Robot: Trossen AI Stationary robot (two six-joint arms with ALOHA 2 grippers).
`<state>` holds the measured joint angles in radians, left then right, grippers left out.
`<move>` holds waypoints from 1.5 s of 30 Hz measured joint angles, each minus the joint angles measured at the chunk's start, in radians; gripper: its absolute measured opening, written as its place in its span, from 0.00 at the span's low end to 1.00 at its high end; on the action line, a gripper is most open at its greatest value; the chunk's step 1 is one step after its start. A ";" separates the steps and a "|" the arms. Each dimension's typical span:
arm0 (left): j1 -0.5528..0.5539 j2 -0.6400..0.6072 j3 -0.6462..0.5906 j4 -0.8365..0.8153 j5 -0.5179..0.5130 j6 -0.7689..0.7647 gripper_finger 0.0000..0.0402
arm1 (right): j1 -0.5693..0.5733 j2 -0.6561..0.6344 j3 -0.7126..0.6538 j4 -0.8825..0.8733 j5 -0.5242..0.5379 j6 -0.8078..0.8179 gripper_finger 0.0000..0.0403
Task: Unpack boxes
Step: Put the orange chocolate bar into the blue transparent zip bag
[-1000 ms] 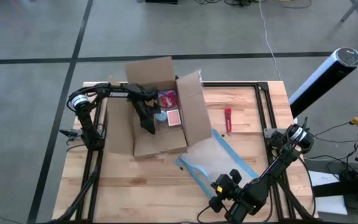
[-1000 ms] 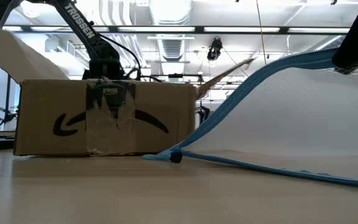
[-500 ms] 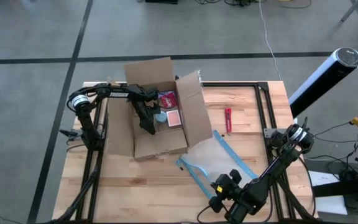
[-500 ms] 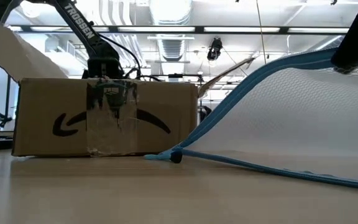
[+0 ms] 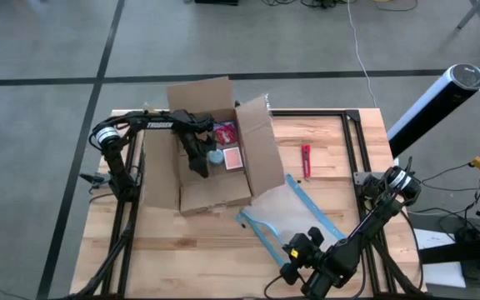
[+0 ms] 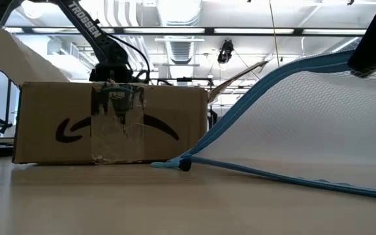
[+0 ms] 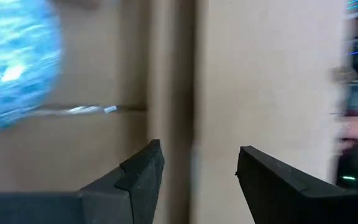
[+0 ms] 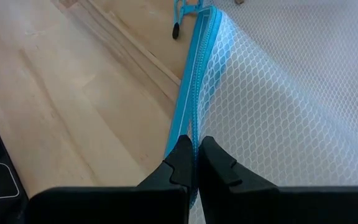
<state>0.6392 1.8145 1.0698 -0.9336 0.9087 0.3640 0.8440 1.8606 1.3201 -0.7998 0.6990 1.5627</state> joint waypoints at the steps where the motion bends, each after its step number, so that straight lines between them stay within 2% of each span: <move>1: -0.002 0.000 0.001 -0.003 0.033 0.001 0.46 | 0.000 0.000 0.000 0.000 0.000 0.000 0.00; 3: -0.009 0.000 0.001 -0.008 0.072 0.000 0.46 | 0.000 0.000 0.000 0.001 0.000 0.000 0.00; 10: -0.075 0.000 0.001 -0.024 0.062 0.032 0.45 | 0.000 0.000 0.000 0.003 0.000 0.000 0.00; 12: -0.093 0.000 0.001 -0.022 0.029 0.044 0.44 | 0.000 0.000 0.000 0.004 0.000 0.000 0.00; 18: -0.115 0.000 0.001 0.000 -0.164 0.047 0.45 | 0.000 0.000 0.000 0.006 0.000 0.000 0.00; 20: -0.114 0.000 0.001 0.004 -0.193 0.045 0.45 | 0.000 0.000 0.000 0.006 0.000 0.000 0.00; 25: -0.113 0.000 0.001 0.005 -0.176 0.033 0.44 | 0.000 0.000 0.000 0.006 0.000 0.000 0.00; 29: -0.121 0.000 0.001 0.006 -0.111 0.026 0.43 | 0.000 0.000 0.000 0.006 0.000 0.000 0.00; 33: -0.129 0.000 0.001 0.005 -0.091 0.024 0.43 | 0.000 0.000 0.000 0.006 0.000 0.000 0.00; 40: -0.135 0.000 0.001 0.007 -0.092 0.028 0.45 | 0.000 0.000 0.000 0.006 0.000 0.000 0.00; 45: -0.135 0.000 0.000 0.020 -0.161 0.017 0.47 | 0.000 0.000 0.000 0.006 0.000 0.000 0.00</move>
<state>0.5043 1.8141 1.0702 -0.9133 0.7475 0.3813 0.8440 1.8606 1.3201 -0.7937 0.6991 1.5629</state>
